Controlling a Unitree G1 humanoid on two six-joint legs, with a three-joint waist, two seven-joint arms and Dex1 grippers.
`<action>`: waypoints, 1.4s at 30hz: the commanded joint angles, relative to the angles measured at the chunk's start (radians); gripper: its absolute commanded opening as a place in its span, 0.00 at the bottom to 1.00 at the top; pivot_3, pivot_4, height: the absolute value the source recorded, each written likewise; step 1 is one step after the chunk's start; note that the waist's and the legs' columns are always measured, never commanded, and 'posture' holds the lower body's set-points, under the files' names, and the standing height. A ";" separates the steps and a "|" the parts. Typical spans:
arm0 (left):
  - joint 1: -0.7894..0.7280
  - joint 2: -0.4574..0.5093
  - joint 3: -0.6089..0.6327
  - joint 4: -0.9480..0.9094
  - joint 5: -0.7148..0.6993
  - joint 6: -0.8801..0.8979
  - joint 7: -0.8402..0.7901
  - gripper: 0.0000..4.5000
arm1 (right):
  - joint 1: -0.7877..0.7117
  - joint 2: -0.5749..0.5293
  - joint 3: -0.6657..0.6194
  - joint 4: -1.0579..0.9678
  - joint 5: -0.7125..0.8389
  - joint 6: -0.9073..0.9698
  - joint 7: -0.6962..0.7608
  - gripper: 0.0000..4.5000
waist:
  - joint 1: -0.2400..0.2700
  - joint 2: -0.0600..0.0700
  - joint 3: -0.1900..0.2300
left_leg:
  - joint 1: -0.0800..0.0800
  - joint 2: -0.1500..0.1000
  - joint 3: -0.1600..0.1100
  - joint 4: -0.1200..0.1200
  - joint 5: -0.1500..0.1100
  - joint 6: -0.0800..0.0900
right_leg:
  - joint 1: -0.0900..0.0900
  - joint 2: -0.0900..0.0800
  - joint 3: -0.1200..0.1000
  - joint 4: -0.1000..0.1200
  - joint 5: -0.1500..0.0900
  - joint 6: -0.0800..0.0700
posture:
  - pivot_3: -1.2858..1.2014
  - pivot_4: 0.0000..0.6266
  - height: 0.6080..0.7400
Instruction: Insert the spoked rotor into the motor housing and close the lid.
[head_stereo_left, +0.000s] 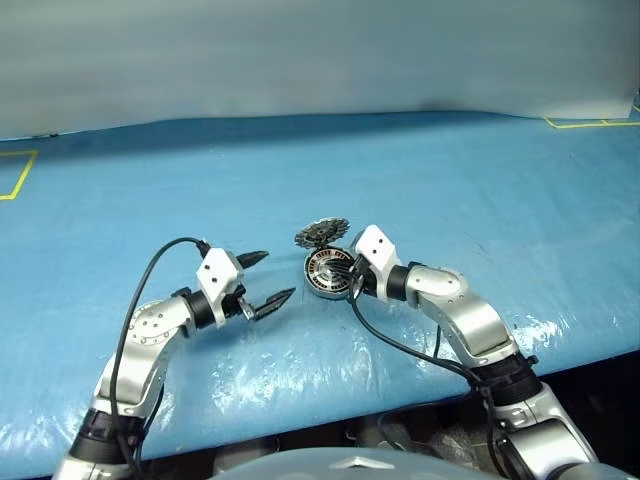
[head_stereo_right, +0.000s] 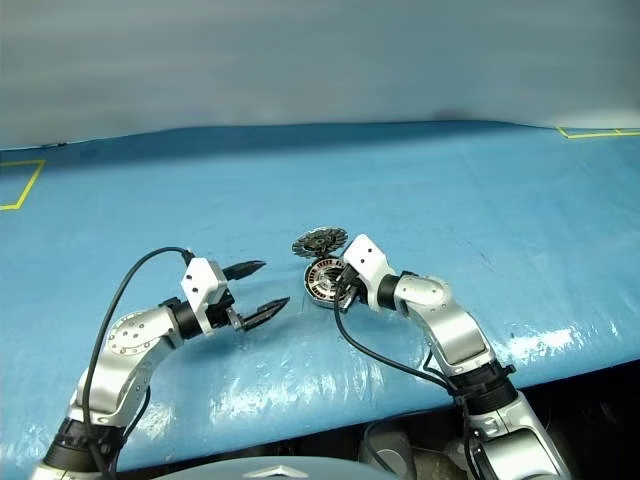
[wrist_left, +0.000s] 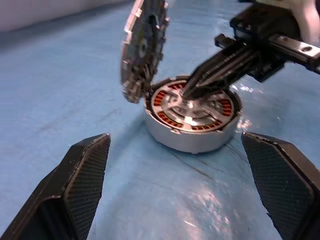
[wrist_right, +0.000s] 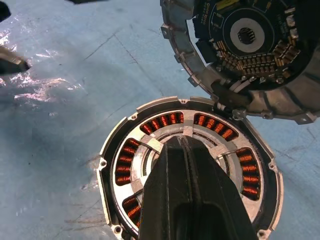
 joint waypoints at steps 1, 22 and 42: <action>-0.052 -0.022 0.034 0.009 -0.055 0.008 0.000 1.00 | 0.014 0.019 -0.039 -0.056 -0.015 -0.028 -0.061 0.01 | -0.001 0.000 0.000 | 0.000 0.000 0.000 0.000 0.000 0.000 | 0.000 0.000 0.000 0.000 0.000 0.000 | 0.52 0.24 1.00; -0.561 -0.211 -0.062 0.606 0.055 -0.195 -0.079 0.01 | 0.469 -0.028 -0.220 -0.571 0.151 0.106 -0.186 0.00 | 0.018 -0.001 0.000 | 0.000 -0.006 -0.001 0.000 0.000 0.000 | 0.001 0.001 -0.001 -0.001 0.002 0.003 | 0.52 0.24 1.00; -0.629 -0.158 -0.329 0.681 0.233 -0.389 -0.508 0.01 | 0.536 -0.045 -0.273 -0.619 0.131 0.103 -0.281 0.00 | 0.019 -0.001 0.000 | -0.001 -0.003 0.000 0.000 -0.002 0.004 | 0.000 0.001 0.001 -0.001 -0.001 -0.001 | 0.52 0.24 1.00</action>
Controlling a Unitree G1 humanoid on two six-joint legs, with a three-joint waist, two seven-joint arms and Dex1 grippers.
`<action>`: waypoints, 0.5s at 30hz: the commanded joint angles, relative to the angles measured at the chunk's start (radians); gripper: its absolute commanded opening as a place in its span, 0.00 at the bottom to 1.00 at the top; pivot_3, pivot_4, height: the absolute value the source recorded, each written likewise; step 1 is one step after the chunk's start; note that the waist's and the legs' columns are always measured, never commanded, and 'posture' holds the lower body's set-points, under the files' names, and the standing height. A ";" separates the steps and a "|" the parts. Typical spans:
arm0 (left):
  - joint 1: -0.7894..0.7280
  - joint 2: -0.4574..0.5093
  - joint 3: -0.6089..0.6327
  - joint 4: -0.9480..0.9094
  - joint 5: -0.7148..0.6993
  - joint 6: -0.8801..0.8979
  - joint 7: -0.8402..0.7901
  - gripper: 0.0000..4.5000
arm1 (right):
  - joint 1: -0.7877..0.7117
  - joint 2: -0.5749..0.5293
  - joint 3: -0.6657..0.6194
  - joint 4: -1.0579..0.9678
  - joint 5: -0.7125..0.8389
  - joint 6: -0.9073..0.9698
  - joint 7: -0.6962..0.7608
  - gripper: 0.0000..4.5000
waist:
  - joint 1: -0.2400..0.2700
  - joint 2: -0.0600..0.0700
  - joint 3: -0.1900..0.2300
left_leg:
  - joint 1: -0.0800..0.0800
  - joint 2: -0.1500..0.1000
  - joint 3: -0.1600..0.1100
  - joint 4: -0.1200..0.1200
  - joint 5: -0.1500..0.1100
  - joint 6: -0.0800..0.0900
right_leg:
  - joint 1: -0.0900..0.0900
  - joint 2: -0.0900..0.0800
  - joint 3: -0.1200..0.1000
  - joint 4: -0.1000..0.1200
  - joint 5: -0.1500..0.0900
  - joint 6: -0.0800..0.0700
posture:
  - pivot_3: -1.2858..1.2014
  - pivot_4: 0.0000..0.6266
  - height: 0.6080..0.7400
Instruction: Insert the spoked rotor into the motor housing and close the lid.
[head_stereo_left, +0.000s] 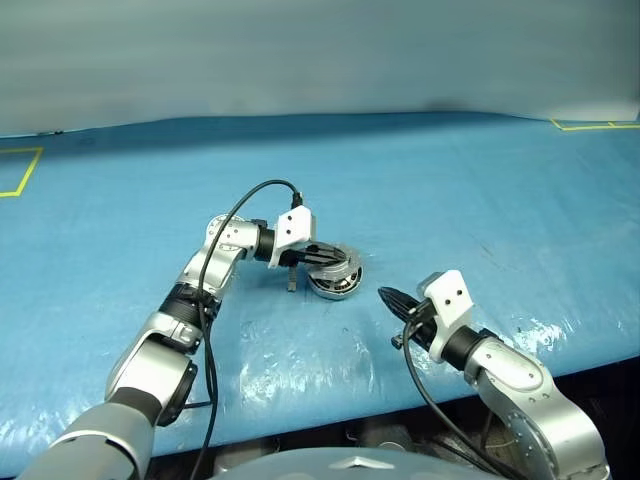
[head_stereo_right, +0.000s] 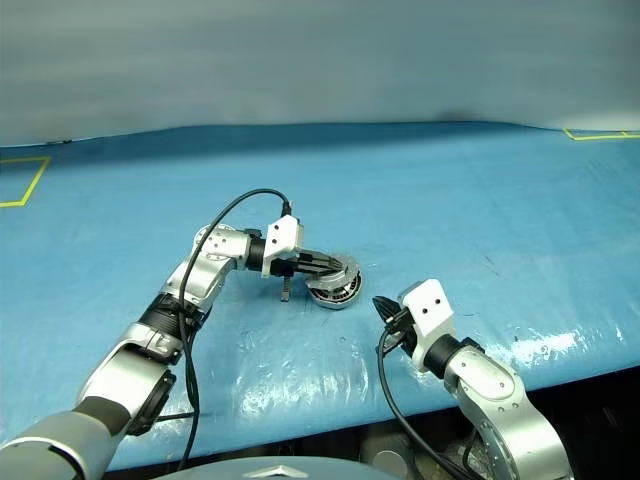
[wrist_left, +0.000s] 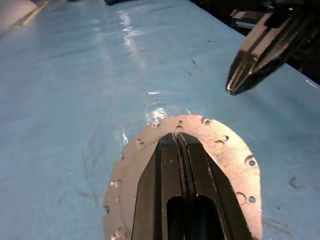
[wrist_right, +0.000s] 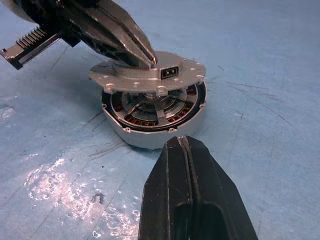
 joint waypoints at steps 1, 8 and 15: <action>0.014 -0.006 -0.032 -0.007 0.055 -0.064 0.020 0.01 | -0.011 -0.008 -0.025 -0.045 0.007 -0.014 -0.003 0.00 | 0.000 0.000 0.000 | 0.000 0.000 0.000 0.000 0.000 0.000 | 0.000 0.000 0.000 0.000 0.000 0.000 | 0.52 0.24 1.00; 0.062 -0.007 -0.065 0.027 0.120 -0.110 0.063 0.01 | -0.043 -0.011 -0.014 -0.027 0.001 -0.013 -0.002 0.00 | 0.000 0.000 0.000 | 0.000 0.000 0.000 0.000 0.000 0.001 | 0.000 0.000 0.000 0.000 0.000 0.000 | 0.52 0.24 1.00; 0.107 -0.004 -0.039 0.013 0.101 -0.120 0.099 0.01 | -0.096 -0.010 0.013 0.010 0.002 -0.015 0.015 0.00 | 0.001 0.000 -0.002 | 0.001 0.002 -0.001 0.001 0.000 0.001 | 0.002 0.000 0.000 0.001 0.000 0.000 | 0.52 0.24 1.00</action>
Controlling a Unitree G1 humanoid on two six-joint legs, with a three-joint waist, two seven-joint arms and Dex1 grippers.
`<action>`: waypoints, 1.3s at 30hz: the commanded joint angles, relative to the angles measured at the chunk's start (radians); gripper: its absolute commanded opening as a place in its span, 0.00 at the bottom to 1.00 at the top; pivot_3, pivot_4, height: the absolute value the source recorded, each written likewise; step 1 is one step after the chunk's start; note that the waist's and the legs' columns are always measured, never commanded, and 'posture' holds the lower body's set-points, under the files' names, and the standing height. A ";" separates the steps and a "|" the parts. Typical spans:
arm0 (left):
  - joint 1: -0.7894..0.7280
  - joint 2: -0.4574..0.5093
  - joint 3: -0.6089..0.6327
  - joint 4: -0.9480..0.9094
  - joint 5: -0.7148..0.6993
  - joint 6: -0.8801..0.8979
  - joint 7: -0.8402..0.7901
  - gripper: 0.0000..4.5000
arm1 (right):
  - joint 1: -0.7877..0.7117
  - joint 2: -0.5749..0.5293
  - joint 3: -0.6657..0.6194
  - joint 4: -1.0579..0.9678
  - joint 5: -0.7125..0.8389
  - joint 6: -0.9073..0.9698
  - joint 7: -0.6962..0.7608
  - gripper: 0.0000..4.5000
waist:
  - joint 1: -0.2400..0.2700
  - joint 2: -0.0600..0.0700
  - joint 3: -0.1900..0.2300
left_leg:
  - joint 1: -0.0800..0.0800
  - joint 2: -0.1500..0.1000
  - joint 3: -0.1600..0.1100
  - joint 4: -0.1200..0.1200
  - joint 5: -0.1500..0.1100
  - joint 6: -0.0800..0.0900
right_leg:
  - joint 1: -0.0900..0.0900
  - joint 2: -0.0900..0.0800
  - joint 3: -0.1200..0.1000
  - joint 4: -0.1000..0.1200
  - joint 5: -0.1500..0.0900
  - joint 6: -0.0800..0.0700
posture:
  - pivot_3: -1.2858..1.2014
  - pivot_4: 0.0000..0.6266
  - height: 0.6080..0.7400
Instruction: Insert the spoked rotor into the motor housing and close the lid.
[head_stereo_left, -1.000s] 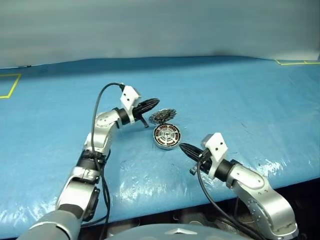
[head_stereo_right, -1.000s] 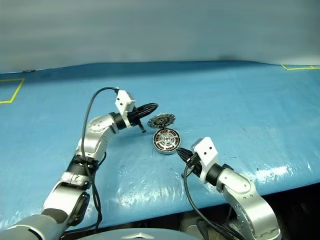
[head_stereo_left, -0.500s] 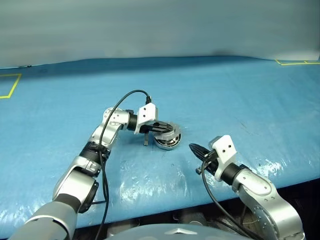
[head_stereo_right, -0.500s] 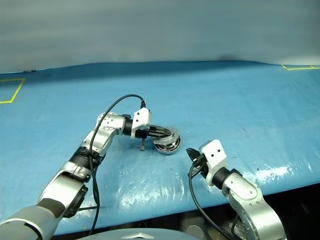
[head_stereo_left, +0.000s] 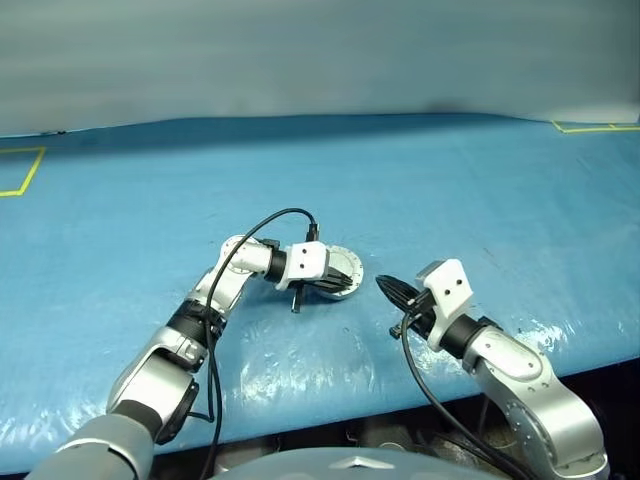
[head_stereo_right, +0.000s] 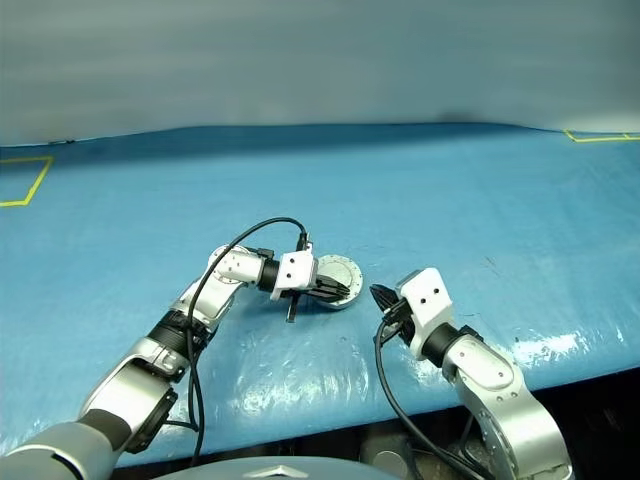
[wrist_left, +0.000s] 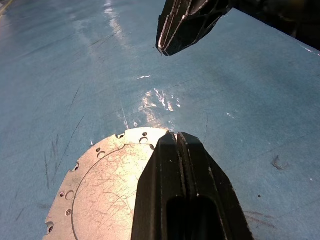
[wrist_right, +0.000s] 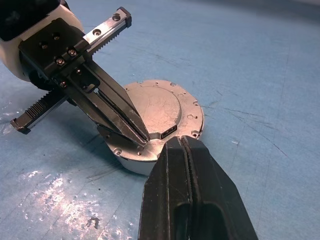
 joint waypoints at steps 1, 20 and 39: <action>0.037 0.008 0.021 -0.019 -0.017 0.018 0.013 0.01 | -0.027 -0.005 0.009 -0.002 0.005 -0.018 0.014 0.00 | -0.001 0.000 0.000 | 0.000 0.000 0.000 0.000 0.000 0.000 | 0.000 0.000 0.000 0.000 0.000 0.000 | 0.52 0.24 1.00; 0.493 0.190 0.339 -0.684 -0.307 0.358 0.233 0.00 | -0.269 0.014 0.115 0.206 -0.049 -0.091 0.079 0.41 | -0.019 0.002 0.000 | -0.001 0.001 0.000 -0.001 0.002 -0.004 | -0.002 0.000 0.000 0.000 0.000 0.000 | 0.52 0.24 1.00; 0.772 0.211 0.309 -0.853 -0.280 0.368 0.343 0.00 | -0.422 0.015 0.258 0.497 -0.168 -0.188 0.215 1.00 | -0.017 0.002 0.001 | -0.001 0.001 0.001 -0.001 0.002 -0.005 | -0.003 -0.001 0.000 0.000 -0.001 -0.001 | 0.52 0.24 1.00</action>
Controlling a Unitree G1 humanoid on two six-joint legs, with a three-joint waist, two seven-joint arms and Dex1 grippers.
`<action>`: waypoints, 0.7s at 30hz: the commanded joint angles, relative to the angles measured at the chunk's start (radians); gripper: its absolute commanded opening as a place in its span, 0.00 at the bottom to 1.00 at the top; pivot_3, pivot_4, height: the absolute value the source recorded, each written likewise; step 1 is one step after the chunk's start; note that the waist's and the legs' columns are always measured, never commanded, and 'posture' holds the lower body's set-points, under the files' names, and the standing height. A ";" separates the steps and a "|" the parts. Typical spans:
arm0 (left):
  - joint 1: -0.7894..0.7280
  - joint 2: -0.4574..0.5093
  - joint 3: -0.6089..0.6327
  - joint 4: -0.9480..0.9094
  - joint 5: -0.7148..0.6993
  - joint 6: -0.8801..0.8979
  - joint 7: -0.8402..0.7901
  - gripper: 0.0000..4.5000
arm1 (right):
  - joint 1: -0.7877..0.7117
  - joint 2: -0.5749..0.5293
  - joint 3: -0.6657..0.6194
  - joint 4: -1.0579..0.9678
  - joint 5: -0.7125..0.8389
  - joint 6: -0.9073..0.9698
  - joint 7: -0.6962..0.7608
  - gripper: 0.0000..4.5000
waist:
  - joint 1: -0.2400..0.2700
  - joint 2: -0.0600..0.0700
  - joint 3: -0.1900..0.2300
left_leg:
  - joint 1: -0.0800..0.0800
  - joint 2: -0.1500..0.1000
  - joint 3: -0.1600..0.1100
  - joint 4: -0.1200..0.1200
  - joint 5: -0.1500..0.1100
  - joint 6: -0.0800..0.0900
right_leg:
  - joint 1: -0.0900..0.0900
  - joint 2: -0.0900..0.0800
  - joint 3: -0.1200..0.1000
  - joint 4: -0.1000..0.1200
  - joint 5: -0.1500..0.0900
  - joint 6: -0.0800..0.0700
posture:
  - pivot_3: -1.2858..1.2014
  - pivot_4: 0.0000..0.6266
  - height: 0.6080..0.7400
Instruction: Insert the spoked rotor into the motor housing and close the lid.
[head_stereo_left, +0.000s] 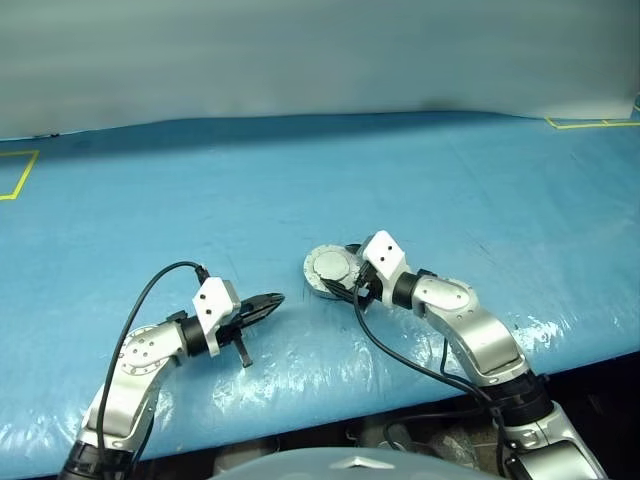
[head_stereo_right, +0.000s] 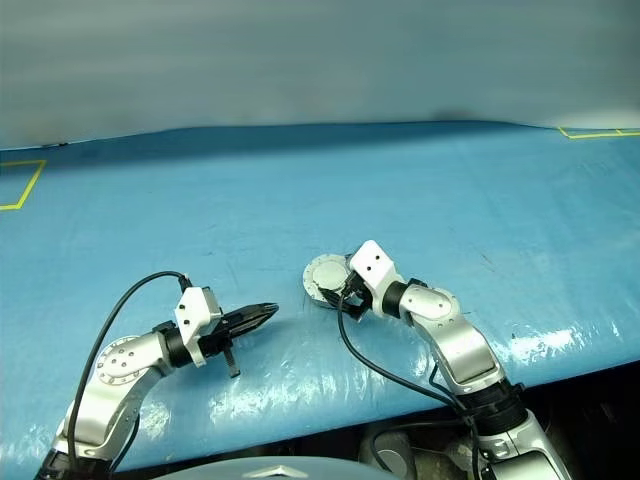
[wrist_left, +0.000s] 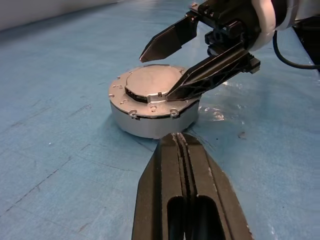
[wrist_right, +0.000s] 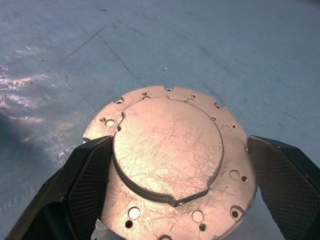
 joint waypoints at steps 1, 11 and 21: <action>-0.001 0.006 -0.004 -0.045 -0.004 -0.007 0.003 0.00 | -0.010 -0.001 0.011 -0.003 -0.016 -0.027 0.020 1.00 | 0.000 0.000 0.000 | 0.000 0.000 0.000 0.000 0.000 0.000 | 0.000 0.000 0.000 0.000 0.000 0.000 | 0.52 0.24 1.00; -0.021 0.006 -0.008 -0.037 -0.005 -0.009 0.006 0.00 | 0.004 -0.004 0.008 -0.024 -0.026 -0.043 0.039 0.68 | 0.000 0.000 0.000 | 0.000 0.000 0.000 0.000 0.000 0.000 | 0.000 0.000 0.000 0.000 0.000 0.000 | 0.52 0.24 1.00; -0.026 0.022 -0.020 -0.033 0.026 -0.008 0.016 0.00 | -0.002 0.013 0.001 -0.021 -0.036 -0.022 0.010 0.68 | -0.001 0.000 0.000 | 0.000 0.000 0.000 0.000 0.000 0.000 | 0.000 0.000 0.000 0.000 0.000 0.000 | 0.52 0.24 1.00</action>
